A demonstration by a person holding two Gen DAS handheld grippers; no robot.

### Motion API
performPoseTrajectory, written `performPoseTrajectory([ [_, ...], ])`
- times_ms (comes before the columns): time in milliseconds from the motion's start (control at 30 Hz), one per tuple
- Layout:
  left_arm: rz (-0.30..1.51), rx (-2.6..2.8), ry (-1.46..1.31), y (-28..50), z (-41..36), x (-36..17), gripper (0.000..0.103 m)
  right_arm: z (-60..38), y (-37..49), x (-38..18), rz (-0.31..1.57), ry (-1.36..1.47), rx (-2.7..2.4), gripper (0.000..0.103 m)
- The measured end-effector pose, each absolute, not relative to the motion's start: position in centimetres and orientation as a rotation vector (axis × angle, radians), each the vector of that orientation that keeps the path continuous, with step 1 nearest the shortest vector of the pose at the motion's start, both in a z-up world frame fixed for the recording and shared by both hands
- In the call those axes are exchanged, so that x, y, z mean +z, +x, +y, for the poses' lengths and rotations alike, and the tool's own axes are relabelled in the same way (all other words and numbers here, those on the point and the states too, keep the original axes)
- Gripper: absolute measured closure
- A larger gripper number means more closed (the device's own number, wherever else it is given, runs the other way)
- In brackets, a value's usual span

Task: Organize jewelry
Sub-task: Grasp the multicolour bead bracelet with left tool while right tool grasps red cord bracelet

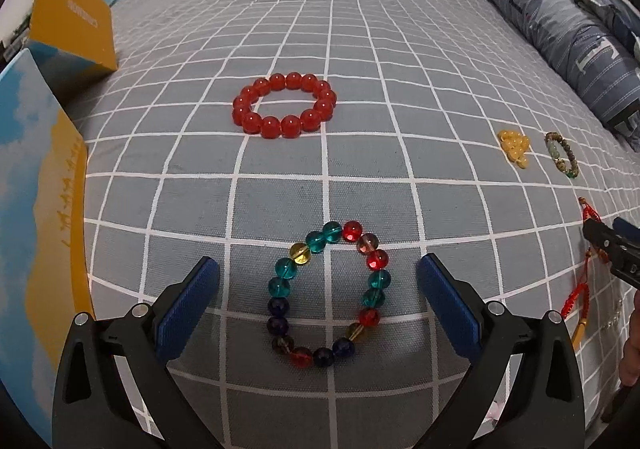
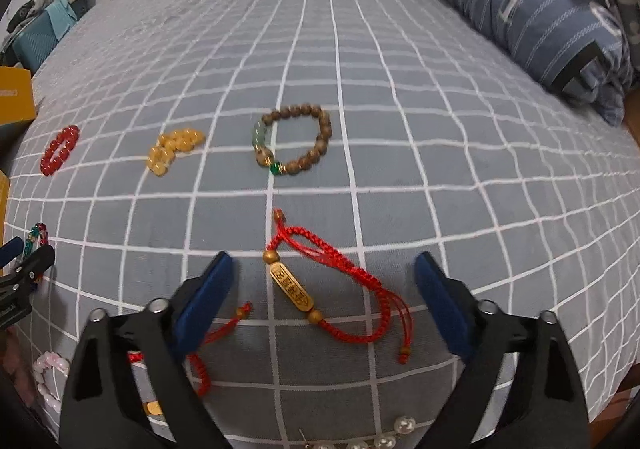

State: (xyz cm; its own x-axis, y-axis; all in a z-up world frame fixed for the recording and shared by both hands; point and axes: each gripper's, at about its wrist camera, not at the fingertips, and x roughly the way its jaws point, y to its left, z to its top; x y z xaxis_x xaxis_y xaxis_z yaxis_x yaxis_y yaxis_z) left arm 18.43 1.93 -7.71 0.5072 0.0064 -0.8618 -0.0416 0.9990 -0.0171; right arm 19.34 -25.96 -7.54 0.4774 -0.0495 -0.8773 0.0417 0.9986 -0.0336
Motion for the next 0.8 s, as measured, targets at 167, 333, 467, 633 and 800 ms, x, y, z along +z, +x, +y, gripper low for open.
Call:
performPoseTrajectory([
  [167,1.032,0.032,-0.025,18.4,1.8,-7.7,0.011,-26.0,19.5,-8.2,1.089,0.013,-0.036,0.038],
  [333,1.033,0.008,-0.009,17.9,1.0,-7.5,0.035,-26.4,19.5,-8.1,1.097,0.039,-0.035,0.058],
  [467,1.031,0.016,-0.014,17.8,1.1,-7.3,0.052,-26.3,19.0,-8.0,1.099,0.039,-0.045,0.067],
  [633,1.034,0.019,-0.024,17.5,1.2,-7.0,0.085,-26.0,19.1,-8.0,1.096,0.014,-0.065,0.089],
  [800,1.028,0.009,-0.036,17.2,1.6,-6.8,0.085,-25.7,19.1,-7.8,1.085,-0.008,-0.085,0.092],
])
